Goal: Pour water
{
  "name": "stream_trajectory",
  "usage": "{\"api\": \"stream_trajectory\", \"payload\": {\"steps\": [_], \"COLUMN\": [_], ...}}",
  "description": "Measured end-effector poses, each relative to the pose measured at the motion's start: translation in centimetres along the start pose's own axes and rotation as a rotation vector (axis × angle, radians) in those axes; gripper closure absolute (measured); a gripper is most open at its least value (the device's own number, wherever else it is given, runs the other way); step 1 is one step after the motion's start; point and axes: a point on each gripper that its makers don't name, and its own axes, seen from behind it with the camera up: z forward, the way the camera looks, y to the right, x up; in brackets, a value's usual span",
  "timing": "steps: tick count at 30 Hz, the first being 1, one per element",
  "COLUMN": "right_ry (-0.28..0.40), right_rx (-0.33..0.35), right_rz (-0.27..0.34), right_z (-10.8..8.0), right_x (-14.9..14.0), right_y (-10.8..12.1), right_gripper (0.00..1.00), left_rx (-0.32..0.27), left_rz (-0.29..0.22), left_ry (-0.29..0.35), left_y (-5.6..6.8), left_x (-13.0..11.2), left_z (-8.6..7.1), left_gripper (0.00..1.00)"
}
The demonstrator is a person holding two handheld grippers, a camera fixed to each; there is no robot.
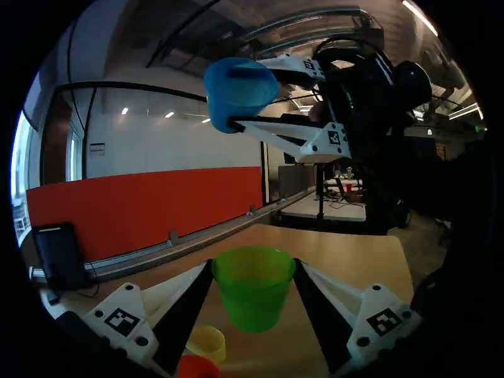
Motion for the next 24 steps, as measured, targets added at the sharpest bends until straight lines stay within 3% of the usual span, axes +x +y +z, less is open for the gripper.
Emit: {"api": "stream_trajectory", "payload": {"steps": [12, 24], "right_ry": [0.02, 0.014], "right_rx": [0.047, 0.087], "right_rz": [0.506, 0.966], "right_z": [-1.2, -1.9], "right_x": [0.1, 0.1], "right_y": [-1.5, -2.8], "right_gripper": [0.12, 0.12], "left_rx": [0.005, 0.014], "left_rz": [0.005, 0.009], "left_ry": [0.004, 0.008], "left_y": [0.0, -0.3], "left_x": [0.3, 0.6], "left_z": [-0.2, -0.3], "left_gripper": [0.1, 0.1]}}
